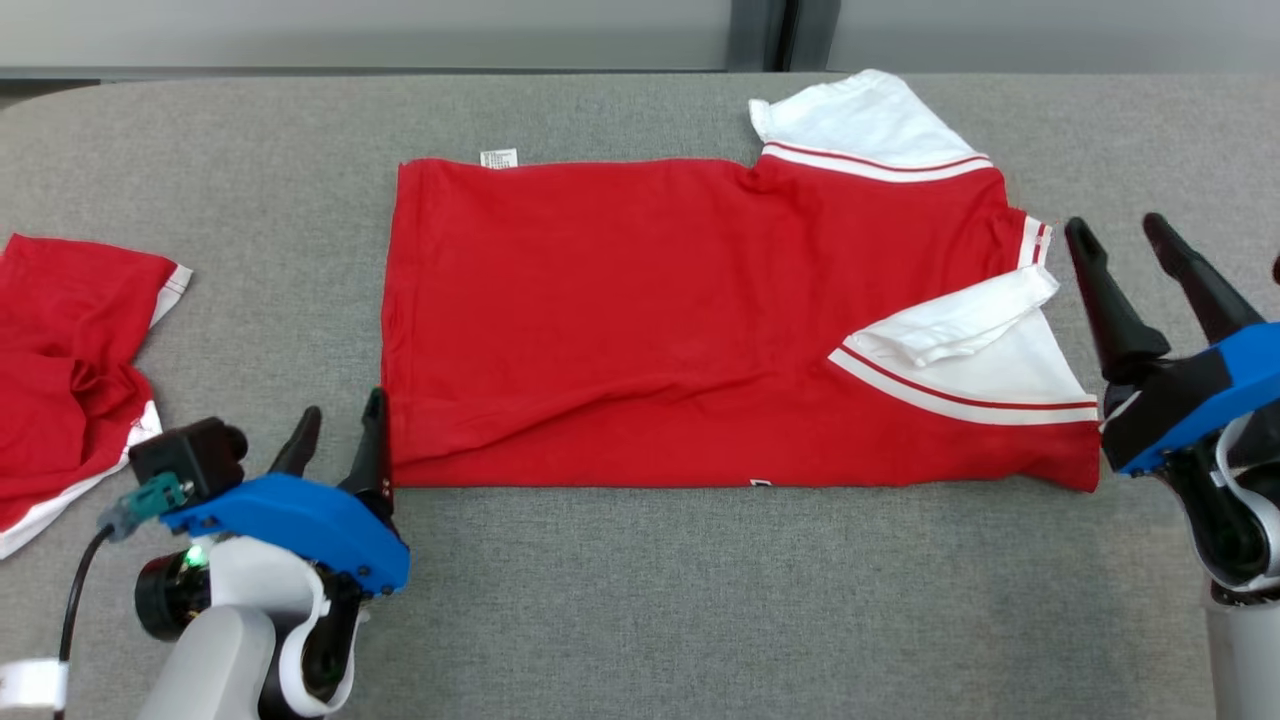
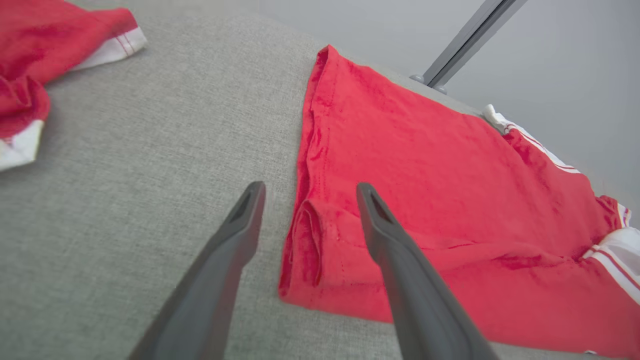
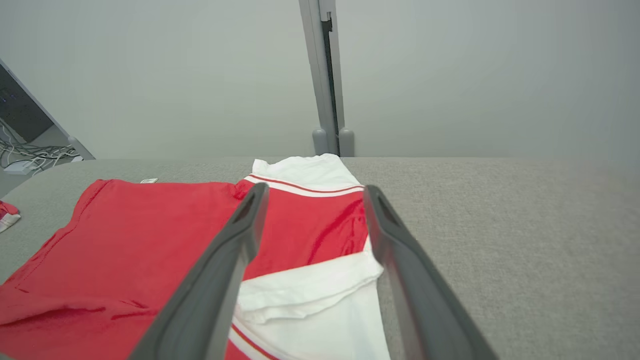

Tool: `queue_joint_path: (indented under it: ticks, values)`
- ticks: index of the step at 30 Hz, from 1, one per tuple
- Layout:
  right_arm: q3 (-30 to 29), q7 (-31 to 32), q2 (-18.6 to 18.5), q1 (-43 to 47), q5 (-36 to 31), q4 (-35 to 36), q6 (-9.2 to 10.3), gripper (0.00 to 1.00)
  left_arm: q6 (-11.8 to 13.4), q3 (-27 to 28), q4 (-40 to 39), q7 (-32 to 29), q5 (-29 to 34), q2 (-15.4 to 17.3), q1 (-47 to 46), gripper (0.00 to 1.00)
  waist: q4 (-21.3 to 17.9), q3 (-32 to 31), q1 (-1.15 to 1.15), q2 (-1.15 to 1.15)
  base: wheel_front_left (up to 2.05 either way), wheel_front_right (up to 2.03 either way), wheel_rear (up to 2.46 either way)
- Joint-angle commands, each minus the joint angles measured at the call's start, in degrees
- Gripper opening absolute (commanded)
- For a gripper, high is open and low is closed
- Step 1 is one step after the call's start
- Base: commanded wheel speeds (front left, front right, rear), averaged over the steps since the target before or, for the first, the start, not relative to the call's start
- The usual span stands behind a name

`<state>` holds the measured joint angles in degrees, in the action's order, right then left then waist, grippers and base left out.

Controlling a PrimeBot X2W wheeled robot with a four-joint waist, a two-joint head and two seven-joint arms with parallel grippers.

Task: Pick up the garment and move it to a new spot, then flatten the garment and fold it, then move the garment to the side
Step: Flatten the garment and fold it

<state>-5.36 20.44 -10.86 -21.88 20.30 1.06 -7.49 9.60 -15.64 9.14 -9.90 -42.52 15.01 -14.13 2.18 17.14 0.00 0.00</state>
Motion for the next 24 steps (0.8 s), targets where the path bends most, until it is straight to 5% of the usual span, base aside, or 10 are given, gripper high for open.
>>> queue_joint_path:
  ticks: [1, 11, 24]
  values:
    - [-0.91, -0.27, 0.12, 1.13, -0.06, -0.43, -0.01, 1.00, 0.23, 0.01, -0.66, 1.75, 1.22, 0.72, 1.27, 1.00, -0.10, -0.64, 0.00, 0.00, 0.00, 0.00, 0.00]
    - [-8.05, 7.67, 5.54, 11.31, -2.75, 0.05, -0.01, 1.00, 1.30, -3.49, -2.03, 3.10, 6.11, 3.25, 7.79, 1.00, -1.33, -2.94, 0.00, 0.00, 0.00, 0.00, 0.00]
    - [-9.03, 5.89, 7.84, 9.05, -6.73, -6.36, -0.01, 1.00, 3.03, -5.57, 6.09, 1.45, 8.92, 3.16, 2.18, 1.00, -3.19, -1.06, 0.00, 0.00, 0.00, 0.00, 0.00]
